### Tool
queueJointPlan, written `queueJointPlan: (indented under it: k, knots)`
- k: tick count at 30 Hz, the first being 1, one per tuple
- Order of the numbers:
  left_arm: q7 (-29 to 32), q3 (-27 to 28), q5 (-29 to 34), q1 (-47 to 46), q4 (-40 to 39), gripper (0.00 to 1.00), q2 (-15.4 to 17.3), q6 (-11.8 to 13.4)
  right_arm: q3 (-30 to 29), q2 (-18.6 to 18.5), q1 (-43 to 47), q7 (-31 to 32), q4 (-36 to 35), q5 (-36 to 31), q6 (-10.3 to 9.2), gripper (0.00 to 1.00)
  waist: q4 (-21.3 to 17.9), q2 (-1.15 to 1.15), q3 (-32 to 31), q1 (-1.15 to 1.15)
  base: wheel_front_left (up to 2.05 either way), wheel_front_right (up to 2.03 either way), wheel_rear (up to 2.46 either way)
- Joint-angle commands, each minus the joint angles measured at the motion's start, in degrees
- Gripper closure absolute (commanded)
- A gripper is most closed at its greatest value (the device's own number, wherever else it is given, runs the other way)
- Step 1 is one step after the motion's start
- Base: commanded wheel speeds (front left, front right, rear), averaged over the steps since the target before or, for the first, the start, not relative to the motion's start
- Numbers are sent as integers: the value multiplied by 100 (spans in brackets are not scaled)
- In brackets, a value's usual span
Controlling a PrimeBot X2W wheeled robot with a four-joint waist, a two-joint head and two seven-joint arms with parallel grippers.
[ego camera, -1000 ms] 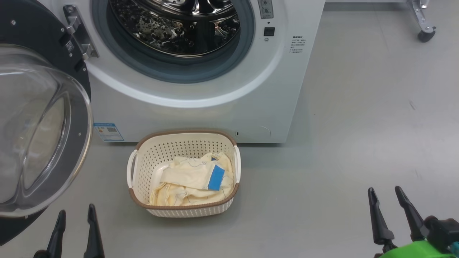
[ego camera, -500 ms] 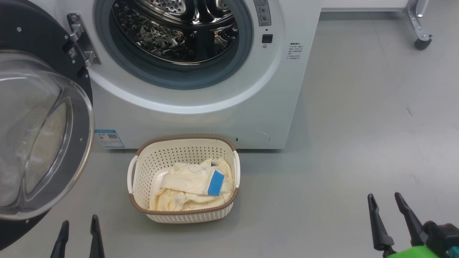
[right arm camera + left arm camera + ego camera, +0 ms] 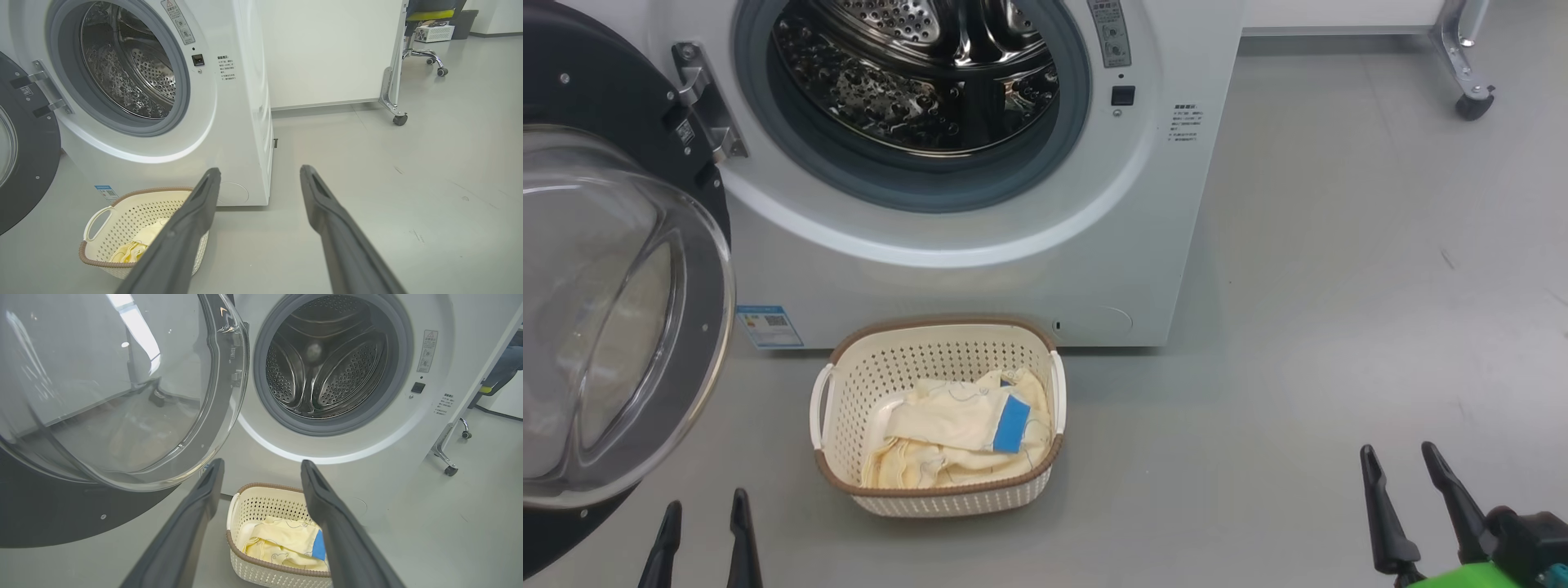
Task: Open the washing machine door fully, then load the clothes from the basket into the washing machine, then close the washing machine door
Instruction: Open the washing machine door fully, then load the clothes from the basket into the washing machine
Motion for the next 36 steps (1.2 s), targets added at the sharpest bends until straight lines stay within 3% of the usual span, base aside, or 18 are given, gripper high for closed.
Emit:
queueJointPlan:
  k: [1, 15, 36]
  knots:
    - [-38, 179, -27, -111, -189, 0, 71, -19, 91, -126, -117, -55, -154, -47, -16, 0, 2, 0, -10, 0, 0, 0, 0]
    - [-38, 110, -60, -106, -65, 0, 71, -32, 114, -126, -113, -55, -154, -45, -16, 0, 9, 0, -83, 0, 10, -10, 0]
    - [-38, 59, -51, -114, -13, 0, 71, -40, 143, -98, -98, -55, -168, -12, -16, 0, -29, 0, -39, 0, 104, -104, 0]
